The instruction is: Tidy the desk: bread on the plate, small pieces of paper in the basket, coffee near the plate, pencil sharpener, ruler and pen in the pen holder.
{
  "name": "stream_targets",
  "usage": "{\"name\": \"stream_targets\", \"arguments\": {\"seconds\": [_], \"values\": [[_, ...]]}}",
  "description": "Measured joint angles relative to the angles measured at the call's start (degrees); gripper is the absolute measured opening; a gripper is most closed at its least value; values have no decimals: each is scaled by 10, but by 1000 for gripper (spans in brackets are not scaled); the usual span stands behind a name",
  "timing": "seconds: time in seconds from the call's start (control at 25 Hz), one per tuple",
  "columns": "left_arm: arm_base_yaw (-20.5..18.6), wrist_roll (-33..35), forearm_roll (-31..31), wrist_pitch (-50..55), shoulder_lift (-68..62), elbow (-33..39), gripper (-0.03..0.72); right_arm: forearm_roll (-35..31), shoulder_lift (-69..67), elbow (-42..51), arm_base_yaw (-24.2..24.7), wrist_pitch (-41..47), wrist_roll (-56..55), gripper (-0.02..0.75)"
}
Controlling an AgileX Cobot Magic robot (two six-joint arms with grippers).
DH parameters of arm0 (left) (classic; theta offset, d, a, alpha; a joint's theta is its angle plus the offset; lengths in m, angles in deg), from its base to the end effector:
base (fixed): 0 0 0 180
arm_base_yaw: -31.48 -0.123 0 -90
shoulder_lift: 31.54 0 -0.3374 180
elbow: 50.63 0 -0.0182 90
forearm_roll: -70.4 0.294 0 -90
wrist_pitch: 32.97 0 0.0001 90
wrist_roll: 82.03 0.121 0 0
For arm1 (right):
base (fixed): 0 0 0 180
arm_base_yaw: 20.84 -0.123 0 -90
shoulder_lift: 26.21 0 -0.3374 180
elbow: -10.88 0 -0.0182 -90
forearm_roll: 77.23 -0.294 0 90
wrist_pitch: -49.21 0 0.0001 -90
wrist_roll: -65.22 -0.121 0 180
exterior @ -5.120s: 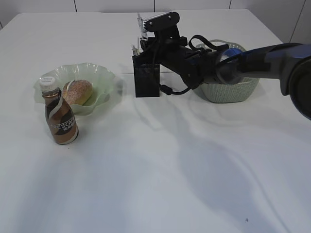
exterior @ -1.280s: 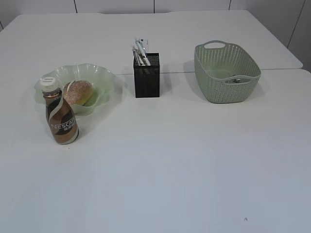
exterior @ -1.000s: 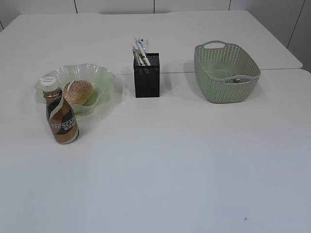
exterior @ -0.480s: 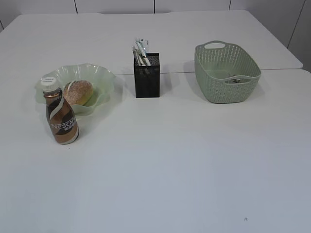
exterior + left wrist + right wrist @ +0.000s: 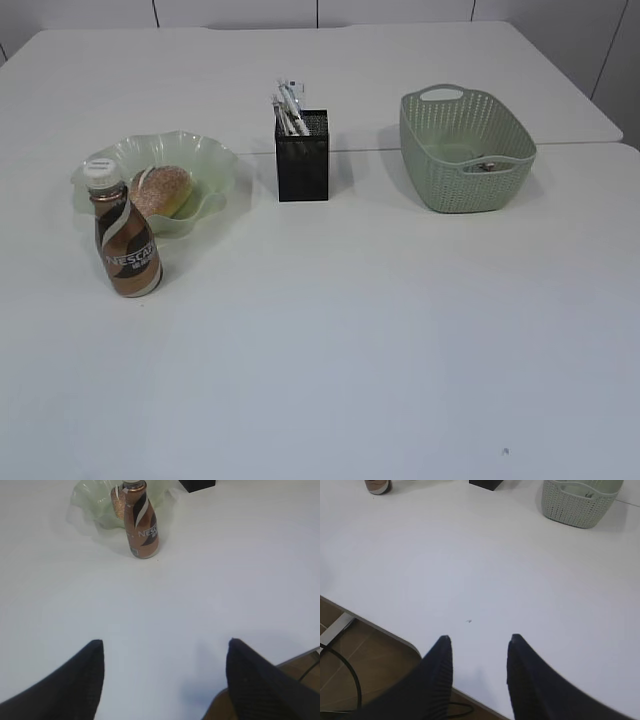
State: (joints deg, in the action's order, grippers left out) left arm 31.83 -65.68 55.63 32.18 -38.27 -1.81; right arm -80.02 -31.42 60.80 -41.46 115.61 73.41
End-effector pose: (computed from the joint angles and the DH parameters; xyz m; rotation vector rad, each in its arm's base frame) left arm -0.0012 -0.0280 0.2850 0.3279 2.0552 -0.1414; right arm -0.0040 0.0043 0.2734 -0.5345 2.0575 0.1875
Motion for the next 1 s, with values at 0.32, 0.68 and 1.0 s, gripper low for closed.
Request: {"name": "stream_targets", "arguments": {"seconds": [0.32,0.68,1.0], "values": [[0,0,1,0,0,0,538,33,0,2,0,0,-52,301],[18,1,1,0,0,0,538,63,0,2,0,0,-94,300],[18,1,0,0,0,0,538,63,0,3,0,0,-95,300]]}}
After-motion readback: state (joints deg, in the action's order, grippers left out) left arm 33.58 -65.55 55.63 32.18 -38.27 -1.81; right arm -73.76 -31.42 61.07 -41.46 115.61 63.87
